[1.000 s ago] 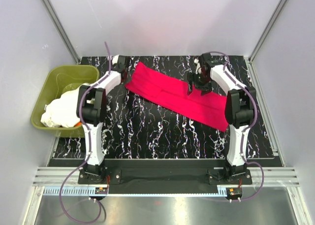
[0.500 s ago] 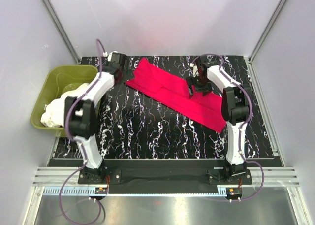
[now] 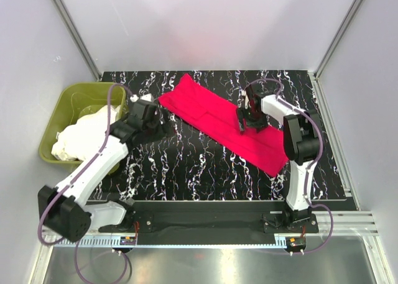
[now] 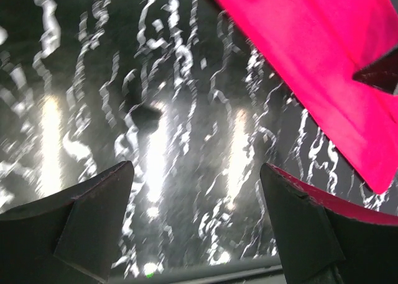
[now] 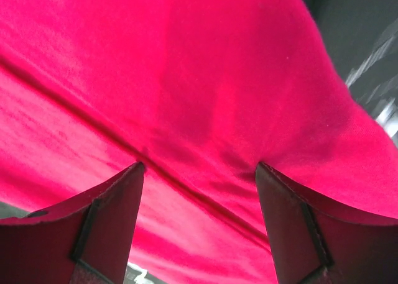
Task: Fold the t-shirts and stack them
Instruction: Fold the tshirt
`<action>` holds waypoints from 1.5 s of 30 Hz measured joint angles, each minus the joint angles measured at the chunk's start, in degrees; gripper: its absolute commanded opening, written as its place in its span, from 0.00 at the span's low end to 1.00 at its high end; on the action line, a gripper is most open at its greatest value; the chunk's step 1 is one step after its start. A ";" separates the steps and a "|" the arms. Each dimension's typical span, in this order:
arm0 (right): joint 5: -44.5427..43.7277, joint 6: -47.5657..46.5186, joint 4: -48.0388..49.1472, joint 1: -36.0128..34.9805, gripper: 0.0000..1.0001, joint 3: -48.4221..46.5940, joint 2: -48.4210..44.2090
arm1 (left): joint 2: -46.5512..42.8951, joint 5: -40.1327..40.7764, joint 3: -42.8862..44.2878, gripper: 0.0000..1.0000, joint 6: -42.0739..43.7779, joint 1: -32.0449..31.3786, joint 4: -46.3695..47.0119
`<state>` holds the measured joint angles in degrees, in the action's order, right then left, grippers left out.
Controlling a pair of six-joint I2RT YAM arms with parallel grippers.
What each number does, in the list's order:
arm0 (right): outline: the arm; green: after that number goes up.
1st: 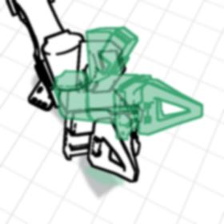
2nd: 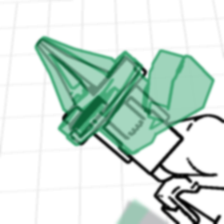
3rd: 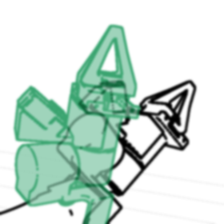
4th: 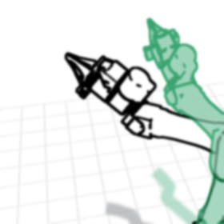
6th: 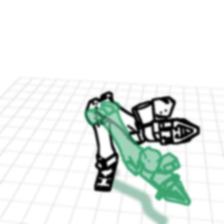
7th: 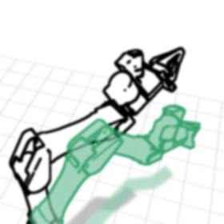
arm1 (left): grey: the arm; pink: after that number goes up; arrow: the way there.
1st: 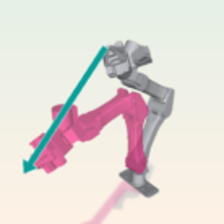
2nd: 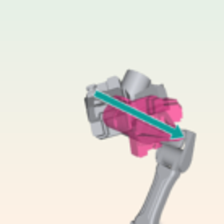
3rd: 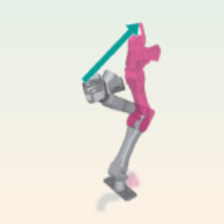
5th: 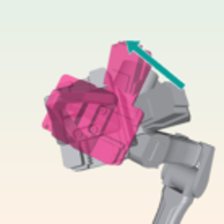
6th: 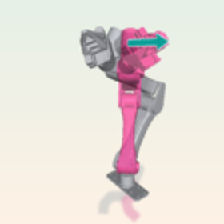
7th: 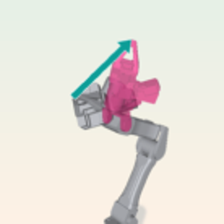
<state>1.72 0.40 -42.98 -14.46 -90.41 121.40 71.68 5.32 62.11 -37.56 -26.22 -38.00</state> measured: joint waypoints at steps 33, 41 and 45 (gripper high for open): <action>-1.18 46.45 -5.49 -22.62 0.85 11.74 -28.09 | 40.87 4.26 28.68 0.73 8.50 -0.61 4.87; -2.56 42.64 -9.22 -17.00 0.85 16.13 -36.89 | 55.65 10.05 43.60 0.71 5.46 -5.68 -1.16; -1.55 41.90 -9.66 -14.62 0.85 17.38 -34.97 | 67.56 11.08 60.15 0.68 5.62 -5.20 -6.10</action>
<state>0.16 42.30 -52.64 -29.08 -73.03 86.43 139.24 16.40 122.26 -31.94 -31.42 -44.10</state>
